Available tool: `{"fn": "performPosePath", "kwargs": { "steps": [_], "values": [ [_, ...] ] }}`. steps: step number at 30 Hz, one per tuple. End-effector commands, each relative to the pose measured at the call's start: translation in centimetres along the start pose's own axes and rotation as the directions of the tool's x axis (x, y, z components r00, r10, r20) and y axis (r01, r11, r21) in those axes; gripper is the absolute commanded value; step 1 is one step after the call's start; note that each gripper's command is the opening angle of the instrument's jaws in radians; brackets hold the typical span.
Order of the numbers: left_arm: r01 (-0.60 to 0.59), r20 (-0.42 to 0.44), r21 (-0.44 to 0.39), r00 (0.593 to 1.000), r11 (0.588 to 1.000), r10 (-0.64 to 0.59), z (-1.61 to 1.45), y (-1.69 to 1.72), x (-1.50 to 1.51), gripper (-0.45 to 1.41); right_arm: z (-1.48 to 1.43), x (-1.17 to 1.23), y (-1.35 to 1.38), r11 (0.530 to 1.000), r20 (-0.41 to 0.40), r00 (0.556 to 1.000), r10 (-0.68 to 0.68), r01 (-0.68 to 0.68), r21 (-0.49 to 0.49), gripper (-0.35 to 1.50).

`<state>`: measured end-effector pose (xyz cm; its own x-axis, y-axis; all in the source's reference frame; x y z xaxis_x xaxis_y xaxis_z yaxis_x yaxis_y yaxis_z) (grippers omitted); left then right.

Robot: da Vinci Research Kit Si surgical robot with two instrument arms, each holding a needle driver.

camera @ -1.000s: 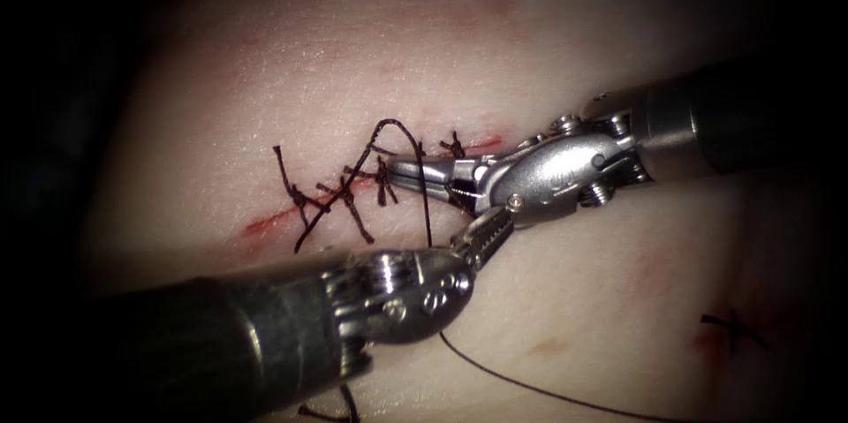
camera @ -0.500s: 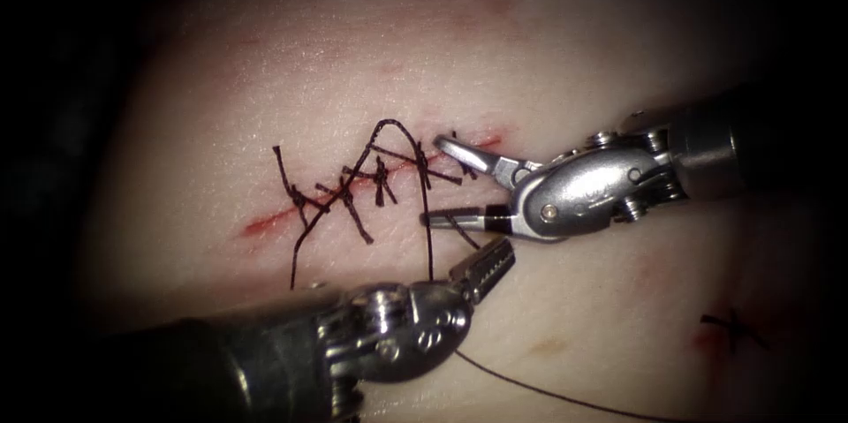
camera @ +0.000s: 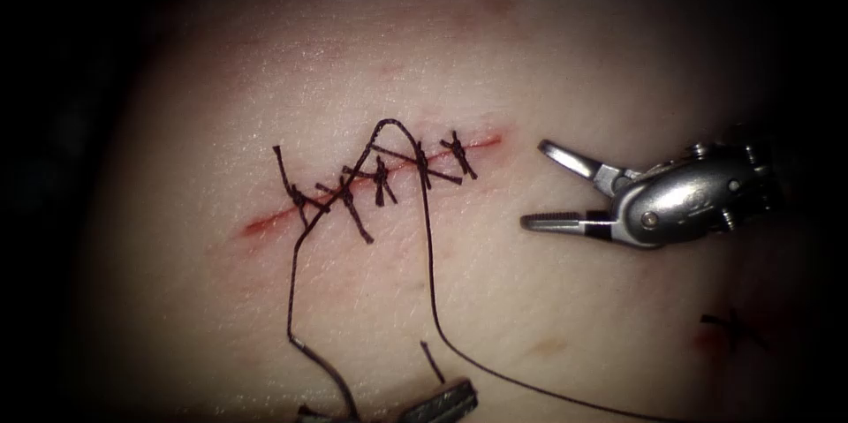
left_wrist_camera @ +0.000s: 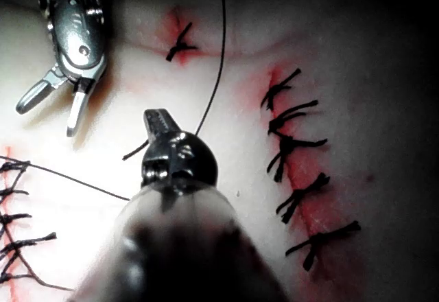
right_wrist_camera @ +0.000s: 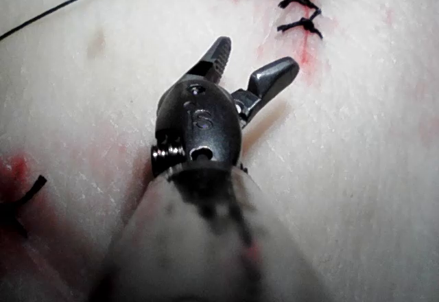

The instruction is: Wound Closure

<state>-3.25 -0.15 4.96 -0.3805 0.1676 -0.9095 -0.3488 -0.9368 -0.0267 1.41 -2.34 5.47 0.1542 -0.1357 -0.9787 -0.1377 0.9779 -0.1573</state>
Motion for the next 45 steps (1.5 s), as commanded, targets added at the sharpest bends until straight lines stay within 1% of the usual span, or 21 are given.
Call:
{"fn": "performPosePath", "kwargs": {
  "steps": [1,3,6,9,12,15,21,23,24,25,27,32,35,36,37,40,42,45],
  "values": [
    [-0.005,-0.017,-0.001,1.000,1.000,0.005,-0.05,0.00,-0.01,-0.45,0.00,-0.04,-0.10,1.000,0.001,1.000,-0.001,0.001,0.003,1.31],
    [-0.002,-0.022,0.021,1.000,1.000,0.002,-0.31,-0.08,-0.01,-0.45,-0.02,-0.04,-0.12,1.000,0.003,1.000,0.003,-0.003,0.003,1.30],
    [-0.011,0.014,0.074,1.000,0.997,0.010,-0.62,-0.22,-0.15,-0.45,-0.02,-0.04,-0.14,1.000,0.004,1.000,0.006,-0.006,0.003,1.28],
    [-0.016,0.028,0.081,1.000,0.997,0.014,-0.84,-0.35,-0.36,-0.45,-0.01,-0.05,-0.18,1.000,0.005,1.000,0.008,-0.008,0.002,1.28],
    [-0.028,0.058,0.095,0.998,0.995,0.022,-0.96,-0.46,-0.59,-0.45,0.00,-0.05,-0.21,1.000,0.005,1.000,0.005,-0.005,0.000,1.26],
    [-0.041,0.079,0.109,0.996,0.993,0.033,-0.96,-0.56,-0.85,-0.45,0.01,-0.05,-0.22,1.000,0.007,1.000,0.010,-0.010,-0.001,1.26],
    [0.003,0.073,0.142,0.997,0.990,-0.014,-0.82,-0.64,-1.33,-0.43,0.01,-0.04,-0.27,1.000,0.015,1.000,0.006,-0.006,-0.006,1.25],
    [0.011,0.078,0.161,0.997,0.987,-0.024,-0.76,-0.62,-1.49,-0.38,0.00,-0.04,-0.29,1.000,0.014,1.000,0.010,-0.010,-0.005,1.25],
    [0.035,0.087,0.171,0.995,0.985,-0.051,-0.71,-0.61,-1.64,-0.32,-0.01,-0.04,-0.31,1.000,0.014,1.000,0.009,-0.009,-0.005,1.23],
    [0.043,0.092,0.167,0.994,0.985,-0.059,-0.68,-0.60,-1.72,-0.27,-0.02,-0.04,-0.31,1.000,0.015,1.000,0.014,-0.014,-0.005,1.21],
    [0.056,0.096,0.167,0.993,0.984,-0.073,-0.65,-0.59,-1.82,-0.16,-0.02,-0.04,-0.32,1.000,0.015,1.000,0.014,-0.013,-0.005,1.20],
    [0.062,0.150,0.185,0.985,0.981,-0.090,-0.64,-0.65,-2.14,-0.13,-0.02,-0.03,-0.34,1.000,0.017,1.000,0.018,-0.018,-0.006,1.18],
    [0.105,0.160,0.191,0.978,0.976,-0.137,-0.68,-0.69,-2.32,-0.10,-0.03,-0.03,-0.35,1.000,0.020,1.000,0.017,-0.017,-0.008,1.18],
    [0.126,0.171,0.179,0.973,0.976,-0.157,-0.70,-0.68,-2.43,-0.03,-0.03,-0.02,-0.36,1.000,0.021,1.000,0.017,-0.017,-0.008,1.16],
    [0.143,0.179,0.174,0.968,0.974,-0.175,-0.71,-0.67,-2.46,0.02,-0.03,-0.02,-0.36,1.000,0.021,1.000,0.017,-0.017,-0.008,1.16],
    [0.176,0.194,0.174,0.959,0.969,-0.209,-0.75,-0.62,-2.54,0.29,-0.03,-0.01,-0.36,1.000,0.022,0.999,0.023,-0.023,-0.008,1.15],
    [0.186,0.195,0.176,0.956,0.967,-0.219,-0.80,-0.57,-2.53,0.39,-0.03,-0.01,-0.36,1.000,0.022,0.999,0.023,-0.023,-0.009,1.15],
    [0.189,0.201,0.180,0.954,0.965,-0.224,-0.89,-0.49,-2.46,0.41,-0.03,-0.01,-0.35,1.000,0.023,0.999,0.024,-0.023,-0.009,1.15]
  ]
}}
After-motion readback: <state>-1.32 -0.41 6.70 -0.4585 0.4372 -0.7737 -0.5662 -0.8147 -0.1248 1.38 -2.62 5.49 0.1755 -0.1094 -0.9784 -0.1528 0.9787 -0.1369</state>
